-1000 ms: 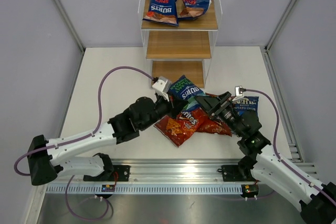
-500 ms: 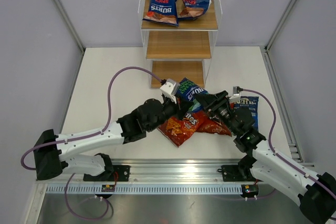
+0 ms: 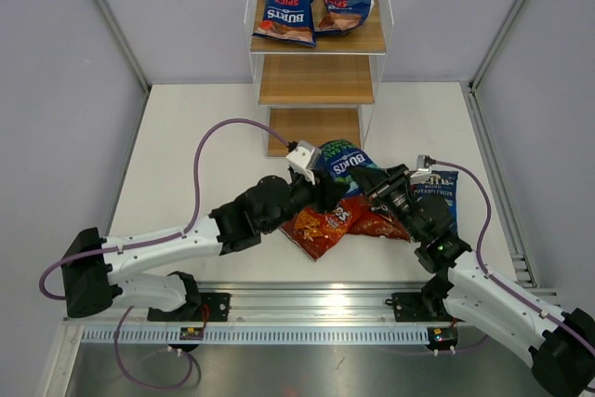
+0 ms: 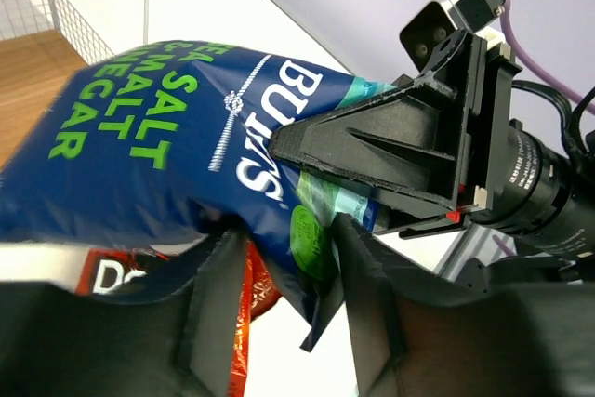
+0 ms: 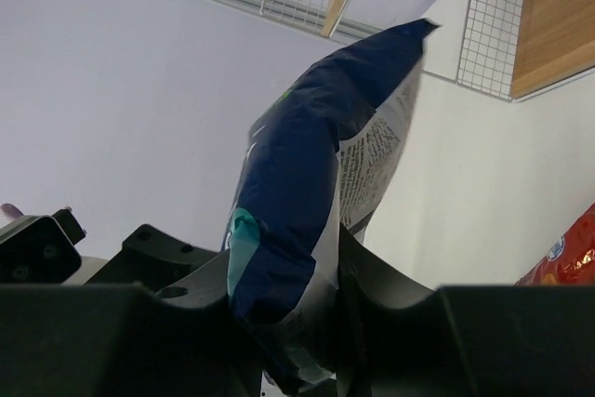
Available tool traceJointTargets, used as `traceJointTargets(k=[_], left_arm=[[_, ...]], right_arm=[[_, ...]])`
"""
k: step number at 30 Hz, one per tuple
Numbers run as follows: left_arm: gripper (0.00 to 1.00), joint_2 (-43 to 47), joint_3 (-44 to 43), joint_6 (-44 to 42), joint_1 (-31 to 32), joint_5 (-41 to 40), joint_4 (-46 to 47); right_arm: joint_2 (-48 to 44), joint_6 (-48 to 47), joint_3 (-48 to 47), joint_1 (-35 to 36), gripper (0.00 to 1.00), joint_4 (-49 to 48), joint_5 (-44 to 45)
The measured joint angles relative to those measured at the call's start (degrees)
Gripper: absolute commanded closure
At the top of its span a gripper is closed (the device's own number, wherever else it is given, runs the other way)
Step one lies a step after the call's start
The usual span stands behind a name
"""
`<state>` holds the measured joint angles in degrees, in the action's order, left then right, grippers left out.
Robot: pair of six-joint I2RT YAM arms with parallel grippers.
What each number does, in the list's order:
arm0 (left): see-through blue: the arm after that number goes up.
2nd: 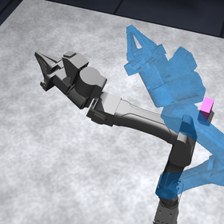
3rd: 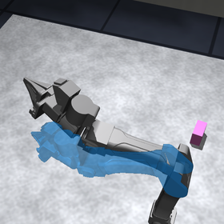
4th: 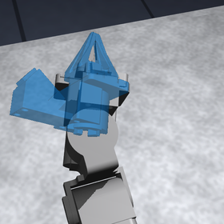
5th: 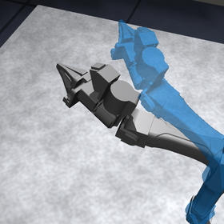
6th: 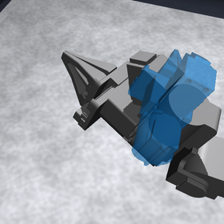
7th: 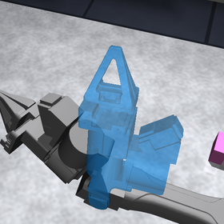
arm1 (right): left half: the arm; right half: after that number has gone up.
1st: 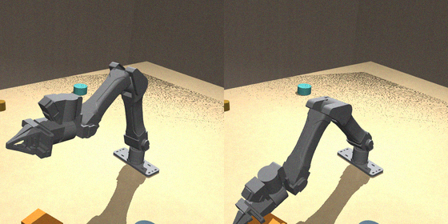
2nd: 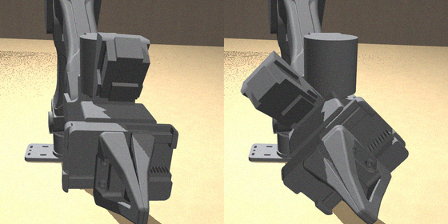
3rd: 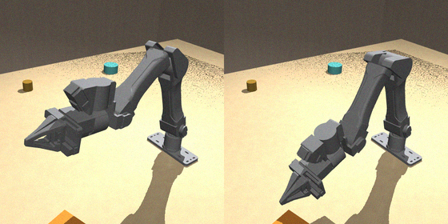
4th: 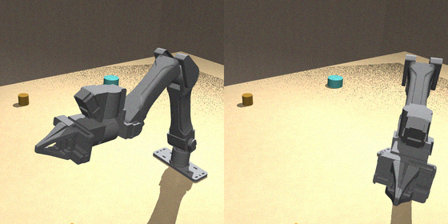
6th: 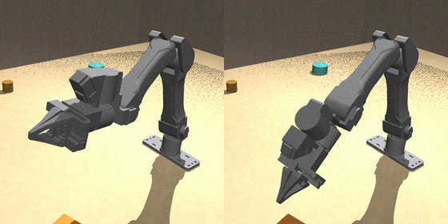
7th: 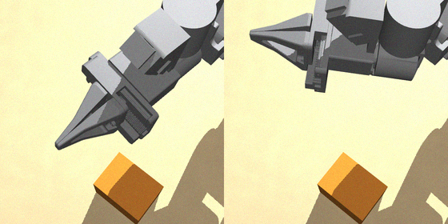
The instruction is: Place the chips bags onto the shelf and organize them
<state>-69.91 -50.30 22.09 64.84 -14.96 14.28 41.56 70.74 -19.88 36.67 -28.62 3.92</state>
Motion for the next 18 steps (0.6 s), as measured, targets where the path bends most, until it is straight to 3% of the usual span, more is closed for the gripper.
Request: traceJointTargets(k=[1,3,4,12,18], left_arm=[[0.37,0.0,0.0,0.0,0.0,-0.2,0.0],[0.26,0.0,0.0,0.0,0.1,-0.7,-0.1],[0.01,0.0,-0.1,-0.2,0.2,-1.2,-0.4],[0.01,1.0,-2.4,-0.2,0.4,-8.2,-5.8],[0.01,9.6,-2.5,0.6,0.4,-18.3,-14.8]], right_arm=[[0.0,0.0,0.3,0.0,0.66,-0.5,0.3],[0.0,0.0,0.5,0.0,0.66,-0.9,1.2],[0.0,0.0,0.6,0.0,0.67,-1.2,1.6],[0.2,-2.5,0.6,0.0,0.67,-3.6,4.7],[3.5,-5.4,0.5,0.0,0.68,-7.9,7.5]])
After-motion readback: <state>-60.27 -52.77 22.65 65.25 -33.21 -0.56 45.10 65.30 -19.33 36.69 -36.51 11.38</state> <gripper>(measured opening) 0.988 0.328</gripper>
